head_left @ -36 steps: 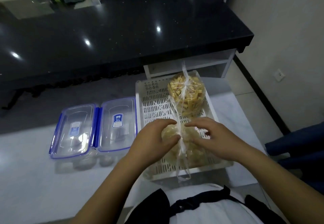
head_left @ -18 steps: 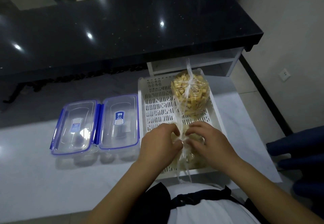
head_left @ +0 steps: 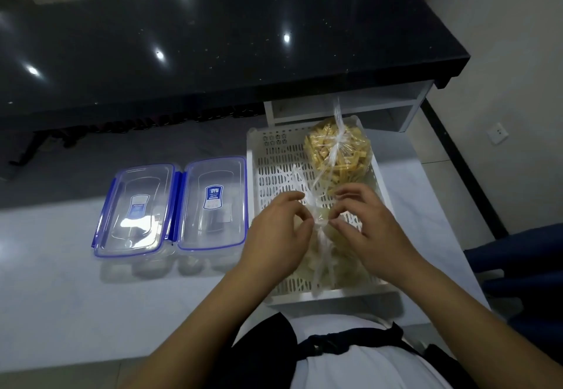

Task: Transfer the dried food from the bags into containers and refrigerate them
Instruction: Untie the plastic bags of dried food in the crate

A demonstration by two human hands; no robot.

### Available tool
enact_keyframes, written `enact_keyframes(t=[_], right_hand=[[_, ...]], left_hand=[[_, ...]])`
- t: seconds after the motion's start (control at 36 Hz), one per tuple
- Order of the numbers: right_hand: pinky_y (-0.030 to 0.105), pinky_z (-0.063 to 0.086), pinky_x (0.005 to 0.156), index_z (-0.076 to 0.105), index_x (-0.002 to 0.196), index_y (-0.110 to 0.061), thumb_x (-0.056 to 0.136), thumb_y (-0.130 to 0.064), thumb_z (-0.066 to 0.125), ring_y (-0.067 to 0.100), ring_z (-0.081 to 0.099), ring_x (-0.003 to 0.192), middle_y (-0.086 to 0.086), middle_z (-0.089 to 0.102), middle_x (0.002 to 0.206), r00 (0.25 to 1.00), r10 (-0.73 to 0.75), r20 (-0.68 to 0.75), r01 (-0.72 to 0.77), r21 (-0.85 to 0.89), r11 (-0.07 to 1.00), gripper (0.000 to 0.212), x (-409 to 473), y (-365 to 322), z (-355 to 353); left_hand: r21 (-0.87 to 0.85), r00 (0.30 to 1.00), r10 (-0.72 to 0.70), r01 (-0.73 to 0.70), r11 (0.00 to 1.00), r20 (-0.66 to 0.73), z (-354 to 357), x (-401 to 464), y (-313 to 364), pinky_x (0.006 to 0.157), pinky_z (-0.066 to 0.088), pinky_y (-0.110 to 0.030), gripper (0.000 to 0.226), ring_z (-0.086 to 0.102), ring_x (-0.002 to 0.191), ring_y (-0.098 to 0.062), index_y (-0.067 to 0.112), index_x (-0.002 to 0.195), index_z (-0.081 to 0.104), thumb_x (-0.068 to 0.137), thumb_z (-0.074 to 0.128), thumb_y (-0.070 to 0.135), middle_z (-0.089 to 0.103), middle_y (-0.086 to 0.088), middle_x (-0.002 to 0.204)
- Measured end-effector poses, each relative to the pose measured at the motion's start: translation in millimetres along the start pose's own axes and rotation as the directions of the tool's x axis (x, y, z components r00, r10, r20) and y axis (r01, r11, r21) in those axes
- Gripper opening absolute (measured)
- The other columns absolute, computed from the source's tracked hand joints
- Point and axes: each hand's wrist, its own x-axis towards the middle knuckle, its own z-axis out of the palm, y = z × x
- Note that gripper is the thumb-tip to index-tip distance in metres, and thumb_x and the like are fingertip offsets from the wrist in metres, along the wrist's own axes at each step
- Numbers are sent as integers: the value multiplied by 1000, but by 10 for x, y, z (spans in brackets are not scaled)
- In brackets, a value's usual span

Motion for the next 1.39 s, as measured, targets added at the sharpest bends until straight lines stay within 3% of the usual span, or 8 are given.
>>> enact_keyframes(t=[0.17,0.33,0.53,0.72,0.89,1.0,1.22,1.39], right_hand=[[8,40,93,70,88,-21,90,-9,69,0,55,111,-17,55,113,998,-31,-59,40,148,988,12,33,-122,-342],[24,48,95,69,86,-28,90,-11,69,6,58,109,-15,55,112,994,21,-112,-2,168,986,17,-62,41,-483],[37,51,99,68,86,-22,92,-5,65,2,56,110,-8,54,115,980,192,-51,-176,230,957,18,-187,266,-217],[6,37,96,65,108,-42,86,-27,74,-7,45,124,-30,48,127,994,78,70,-87,130,988,28,-135,89,-236],[41,37,110,72,97,-30,86,-32,74,13,43,127,-10,55,132,999,18,28,-14,-149,989,11,-45,-86,-78],[46,32,111,74,94,-23,87,-29,75,23,44,132,-3,61,131,999,-43,25,49,-302,952,9,-42,-97,-59],[52,37,105,78,83,-16,83,-24,79,27,52,124,3,66,115,973,-225,-42,200,-320,926,9,-42,-256,-368],[44,34,104,79,86,-17,83,-38,65,24,45,127,5,61,123,964,-265,9,257,-275,926,26,-40,-430,-613]], left_hand=[[-266,997,-23,1,964,-78,-239,-127,-65,98,44,-24,7,54,117,2,26,86,69,93,67,26,54,20,131],[-245,993,-17,-13,969,-118,-230,-172,-183,83,33,3,12,45,110,22,34,82,66,92,68,27,51,26,120],[-225,994,-109,103,969,-11,-27,-178,-352,105,42,-34,5,52,116,-8,26,90,68,93,68,23,53,12,116],[-44,979,199,-200,979,-39,-138,-100,-281,108,38,-42,31,51,120,-11,27,120,68,89,73,29,60,9,124],[215,901,392,-426,879,185,-140,115,-57,99,42,-39,33,61,108,-18,31,124,68,92,66,37,71,7,116],[253,882,426,-467,847,201,-132,219,-26,93,41,-35,24,64,98,-16,34,116,72,93,64,34,73,9,105],[-123,921,386,-390,913,-52,-380,96,13,76,54,-39,8,64,82,-6,24,94,80,87,76,20,68,12,84],[-115,892,422,-442,890,-162,-484,-79,115,83,53,-43,7,63,83,-4,22,92,79,87,74,22,71,14,84]])
